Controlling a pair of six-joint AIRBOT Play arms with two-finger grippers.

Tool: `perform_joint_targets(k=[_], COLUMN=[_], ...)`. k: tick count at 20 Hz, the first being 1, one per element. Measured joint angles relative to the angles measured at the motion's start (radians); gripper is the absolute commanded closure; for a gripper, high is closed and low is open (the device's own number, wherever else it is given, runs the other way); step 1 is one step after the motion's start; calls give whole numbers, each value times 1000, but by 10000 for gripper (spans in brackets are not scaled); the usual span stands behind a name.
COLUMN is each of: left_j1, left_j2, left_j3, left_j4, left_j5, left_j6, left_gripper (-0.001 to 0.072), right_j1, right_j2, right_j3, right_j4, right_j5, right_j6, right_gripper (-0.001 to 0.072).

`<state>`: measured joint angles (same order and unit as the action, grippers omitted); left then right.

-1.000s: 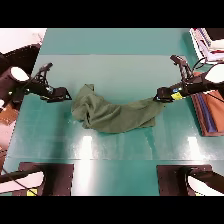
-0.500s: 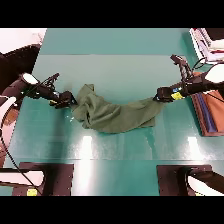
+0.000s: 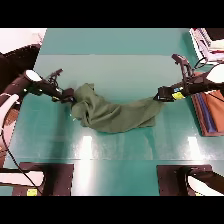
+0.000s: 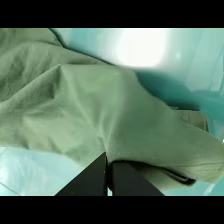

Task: Fold the shirts.

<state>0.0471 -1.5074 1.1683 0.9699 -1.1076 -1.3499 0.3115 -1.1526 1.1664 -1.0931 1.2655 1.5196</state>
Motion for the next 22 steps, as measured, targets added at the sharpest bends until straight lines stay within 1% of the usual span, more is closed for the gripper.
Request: perform_joint_targets(k=[3, 5, 10, 13, 16, 18, 22], left_j1=[50, 84, 119, 125, 127, 127, 127], left_j2=[109, 214, 473, 580, 629, 643, 612], left_j3=[90, 173, 446, 615, 781, 843, 852], left_j4=[0, 1, 0, -1, -1, -3, -3], left_j5=[-25, -34, -45, -42, -27, 7, 24], left_j6=[-6, -10, -10, -14, -36, -45, -57], left_gripper=[679, 679, 679, 680, 680, 680, 680], right_j1=[-46, -86, -166, -218, -290, -348, -433], right_j2=[49, 91, 204, 270, 305, 305, 242], right_j3=[33, 100, 345, 483, 615, 700, 819], right_j4=[-1, -1, -1, -3, -6, -5, 3], right_j5=[-17, -20, -23, -8, 45, 99, 221], right_j6=[-4, -16, -39, -45, -47, -48, -47], right_gripper=[699, 699, 699, 700, 700, 700, 700])
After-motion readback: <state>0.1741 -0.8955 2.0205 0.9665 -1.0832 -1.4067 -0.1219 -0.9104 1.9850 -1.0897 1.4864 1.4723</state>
